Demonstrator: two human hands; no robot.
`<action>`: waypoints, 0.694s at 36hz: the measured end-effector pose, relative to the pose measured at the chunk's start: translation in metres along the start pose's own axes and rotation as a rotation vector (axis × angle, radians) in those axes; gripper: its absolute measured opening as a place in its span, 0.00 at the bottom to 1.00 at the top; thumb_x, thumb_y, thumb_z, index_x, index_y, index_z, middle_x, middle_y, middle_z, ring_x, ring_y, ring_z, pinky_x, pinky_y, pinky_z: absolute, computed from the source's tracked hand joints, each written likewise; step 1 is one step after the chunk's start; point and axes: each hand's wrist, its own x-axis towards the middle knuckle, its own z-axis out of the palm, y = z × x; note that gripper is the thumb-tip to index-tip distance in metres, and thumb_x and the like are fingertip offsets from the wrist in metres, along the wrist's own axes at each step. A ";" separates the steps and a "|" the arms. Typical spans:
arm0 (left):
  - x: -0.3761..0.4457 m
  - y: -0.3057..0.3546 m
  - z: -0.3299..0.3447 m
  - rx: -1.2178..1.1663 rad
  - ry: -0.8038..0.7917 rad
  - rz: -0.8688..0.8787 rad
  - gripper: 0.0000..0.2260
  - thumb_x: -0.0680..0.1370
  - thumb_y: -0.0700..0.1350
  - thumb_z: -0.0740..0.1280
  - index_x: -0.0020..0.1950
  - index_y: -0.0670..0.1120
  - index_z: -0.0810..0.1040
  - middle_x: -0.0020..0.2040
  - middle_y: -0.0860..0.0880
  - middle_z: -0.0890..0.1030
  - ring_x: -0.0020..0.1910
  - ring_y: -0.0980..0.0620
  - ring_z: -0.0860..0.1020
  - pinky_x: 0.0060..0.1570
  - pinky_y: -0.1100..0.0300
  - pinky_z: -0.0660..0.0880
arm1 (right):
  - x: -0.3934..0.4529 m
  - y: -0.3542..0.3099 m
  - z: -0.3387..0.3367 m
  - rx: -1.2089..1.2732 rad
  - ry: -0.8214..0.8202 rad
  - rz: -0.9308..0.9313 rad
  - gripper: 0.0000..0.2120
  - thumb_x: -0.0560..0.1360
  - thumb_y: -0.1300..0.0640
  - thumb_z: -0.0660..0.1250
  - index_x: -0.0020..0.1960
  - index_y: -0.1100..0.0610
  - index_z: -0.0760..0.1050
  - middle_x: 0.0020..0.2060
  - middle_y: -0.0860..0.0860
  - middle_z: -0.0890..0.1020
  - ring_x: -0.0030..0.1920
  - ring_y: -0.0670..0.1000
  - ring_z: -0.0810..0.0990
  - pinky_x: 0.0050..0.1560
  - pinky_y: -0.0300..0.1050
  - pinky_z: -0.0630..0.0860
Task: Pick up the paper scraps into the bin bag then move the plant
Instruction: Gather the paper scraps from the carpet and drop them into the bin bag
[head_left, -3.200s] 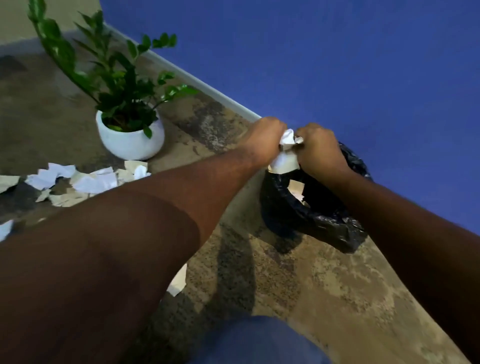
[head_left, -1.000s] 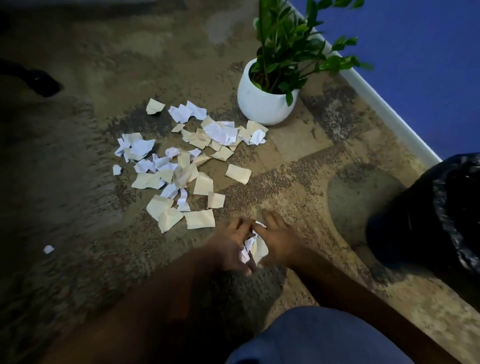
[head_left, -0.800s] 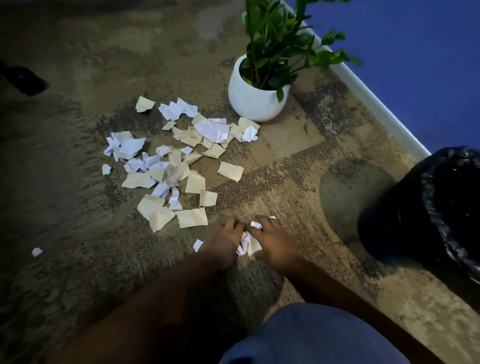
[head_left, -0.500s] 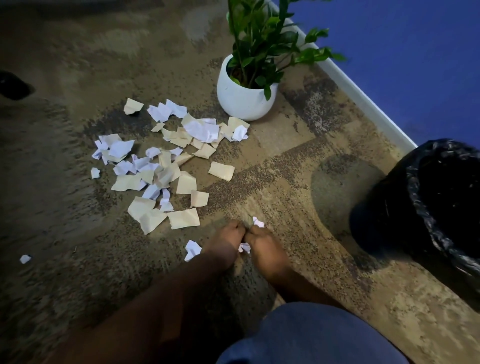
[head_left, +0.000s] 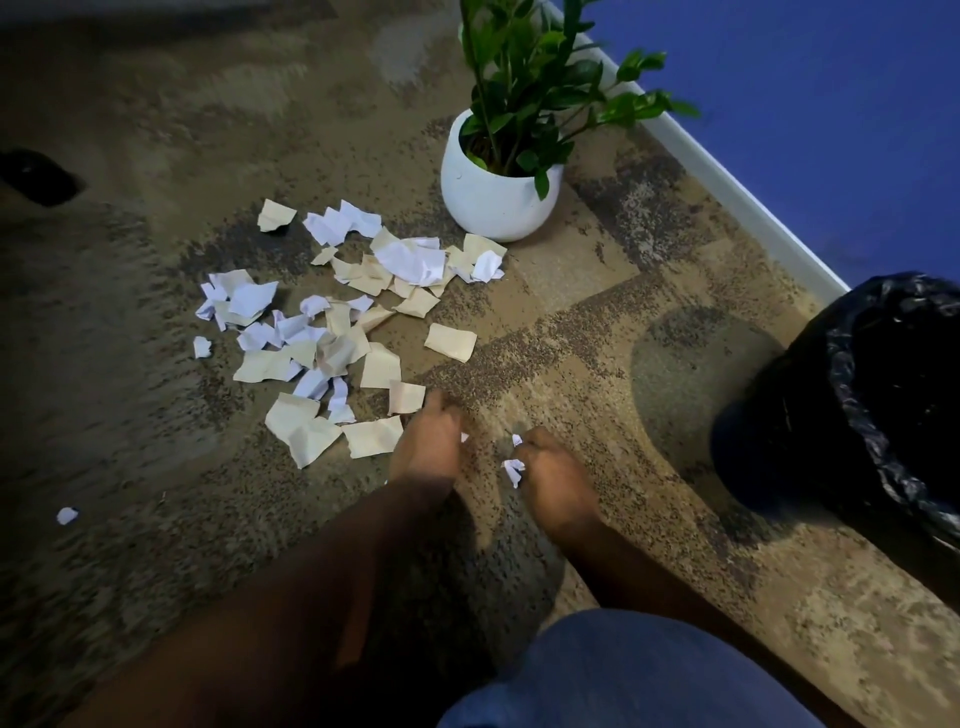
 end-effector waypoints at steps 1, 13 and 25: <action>0.002 -0.003 -0.003 0.010 0.005 -0.011 0.12 0.75 0.32 0.67 0.57 0.42 0.79 0.71 0.45 0.65 0.52 0.45 0.81 0.56 0.50 0.78 | 0.000 -0.001 0.002 -0.024 0.005 -0.005 0.18 0.72 0.63 0.67 0.58 0.50 0.79 0.60 0.49 0.77 0.50 0.51 0.80 0.49 0.43 0.78; 0.023 -0.037 -0.020 0.139 -0.092 -0.063 0.10 0.80 0.37 0.63 0.59 0.40 0.79 0.70 0.42 0.65 0.54 0.43 0.80 0.60 0.50 0.76 | 0.010 -0.006 0.000 -0.039 -0.017 0.046 0.07 0.74 0.63 0.67 0.50 0.58 0.82 0.48 0.52 0.81 0.42 0.47 0.75 0.41 0.34 0.67; 0.036 -0.042 -0.026 0.188 -0.024 -0.042 0.08 0.79 0.38 0.64 0.56 0.41 0.80 0.54 0.42 0.79 0.52 0.43 0.81 0.53 0.52 0.79 | 0.010 -0.006 -0.010 0.357 -0.018 0.151 0.12 0.73 0.66 0.63 0.31 0.65 0.74 0.31 0.60 0.79 0.36 0.58 0.80 0.42 0.51 0.78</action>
